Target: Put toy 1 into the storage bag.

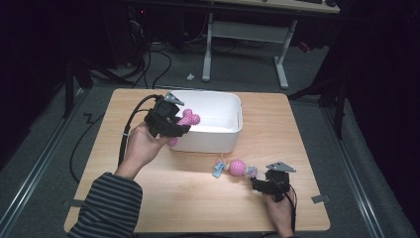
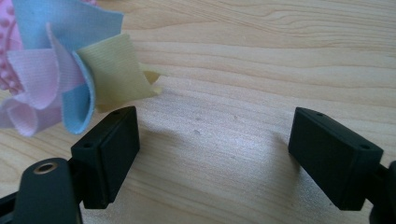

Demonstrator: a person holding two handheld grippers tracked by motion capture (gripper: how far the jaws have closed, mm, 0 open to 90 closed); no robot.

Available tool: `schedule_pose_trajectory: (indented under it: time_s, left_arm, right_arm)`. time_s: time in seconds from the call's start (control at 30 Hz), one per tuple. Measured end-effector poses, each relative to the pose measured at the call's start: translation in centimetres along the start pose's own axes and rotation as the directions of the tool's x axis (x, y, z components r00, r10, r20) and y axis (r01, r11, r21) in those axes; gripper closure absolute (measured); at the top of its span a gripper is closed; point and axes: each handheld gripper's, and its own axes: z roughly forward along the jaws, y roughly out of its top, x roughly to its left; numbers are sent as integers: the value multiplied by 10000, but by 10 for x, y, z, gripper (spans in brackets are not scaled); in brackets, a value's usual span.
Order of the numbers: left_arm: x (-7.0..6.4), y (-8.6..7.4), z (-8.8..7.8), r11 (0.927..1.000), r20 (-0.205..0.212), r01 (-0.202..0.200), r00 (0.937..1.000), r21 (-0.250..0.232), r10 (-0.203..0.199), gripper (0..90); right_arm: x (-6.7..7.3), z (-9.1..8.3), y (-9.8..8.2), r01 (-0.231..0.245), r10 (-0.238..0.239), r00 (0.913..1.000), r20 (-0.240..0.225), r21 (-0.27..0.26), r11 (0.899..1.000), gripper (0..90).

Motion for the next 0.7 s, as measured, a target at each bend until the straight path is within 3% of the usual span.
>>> schedule_pose_trajectory:
  time_s: [0.3,0.7]
  left_arm:
    - [8,18,2,10000,31,44,10000,66,-44,590]
    - [22,33,21,9997,55,23,10000,253,-25,589]
  right_arm:
    - [0,0,0,-3,3,10000,-1,6,10000,163]
    - [0,0,0,-2,2,10000,-13,-15,10000,163]
